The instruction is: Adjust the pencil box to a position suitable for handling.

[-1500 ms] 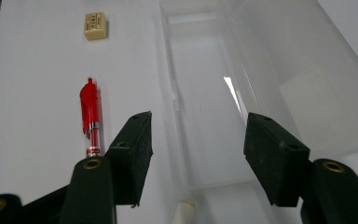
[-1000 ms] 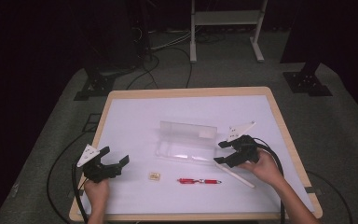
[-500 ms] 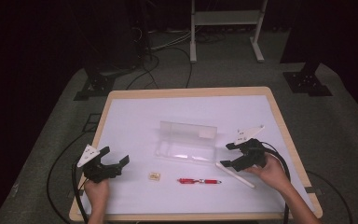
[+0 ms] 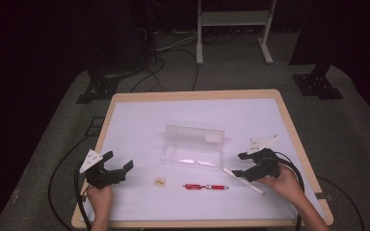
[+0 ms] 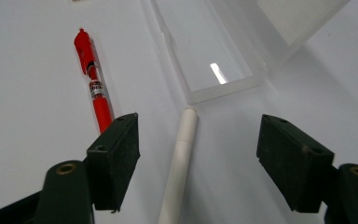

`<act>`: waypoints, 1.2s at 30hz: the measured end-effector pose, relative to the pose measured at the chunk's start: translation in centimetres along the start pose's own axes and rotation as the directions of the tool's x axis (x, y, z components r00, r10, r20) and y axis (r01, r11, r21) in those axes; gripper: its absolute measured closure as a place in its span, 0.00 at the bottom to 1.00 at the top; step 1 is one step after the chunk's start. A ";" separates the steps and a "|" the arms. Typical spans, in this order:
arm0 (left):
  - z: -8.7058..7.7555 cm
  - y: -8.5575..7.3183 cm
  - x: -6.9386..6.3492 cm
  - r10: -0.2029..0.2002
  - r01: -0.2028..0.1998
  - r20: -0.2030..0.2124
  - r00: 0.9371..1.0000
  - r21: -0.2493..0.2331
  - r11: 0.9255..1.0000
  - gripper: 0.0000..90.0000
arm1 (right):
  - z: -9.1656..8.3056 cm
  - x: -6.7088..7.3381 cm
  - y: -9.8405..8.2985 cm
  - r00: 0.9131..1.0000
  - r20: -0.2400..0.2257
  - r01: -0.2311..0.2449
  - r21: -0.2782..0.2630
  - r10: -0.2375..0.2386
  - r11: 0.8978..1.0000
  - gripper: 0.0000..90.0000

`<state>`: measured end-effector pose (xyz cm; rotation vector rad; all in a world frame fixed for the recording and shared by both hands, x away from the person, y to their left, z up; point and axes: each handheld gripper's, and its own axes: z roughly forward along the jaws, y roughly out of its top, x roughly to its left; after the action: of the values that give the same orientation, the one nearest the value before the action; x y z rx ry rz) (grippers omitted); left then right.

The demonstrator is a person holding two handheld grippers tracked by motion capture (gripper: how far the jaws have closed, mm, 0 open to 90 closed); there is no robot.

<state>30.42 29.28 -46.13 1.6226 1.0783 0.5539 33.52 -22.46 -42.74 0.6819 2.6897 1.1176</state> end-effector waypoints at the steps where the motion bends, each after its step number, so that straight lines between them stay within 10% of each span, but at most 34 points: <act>1: 0.0 0.0 0.0 0.000 0.000 0.000 1.000 0.000 1.000 0.00 | 0.0 0.1 -0.2 1.000 0.000 -0.007 0.001 0.007 1.000 0.35; 36: -0.1 0.0 0.0 0.000 0.000 -0.001 1.000 -0.004 1.000 0.00 | 0.6 2.0 -3.3 0.998 0.034 -0.048 0.068 0.046 0.997 0.81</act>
<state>30.35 29.31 -46.13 1.6190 1.0774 0.5567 30.76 -23.19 -45.44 0.7710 2.7092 1.0193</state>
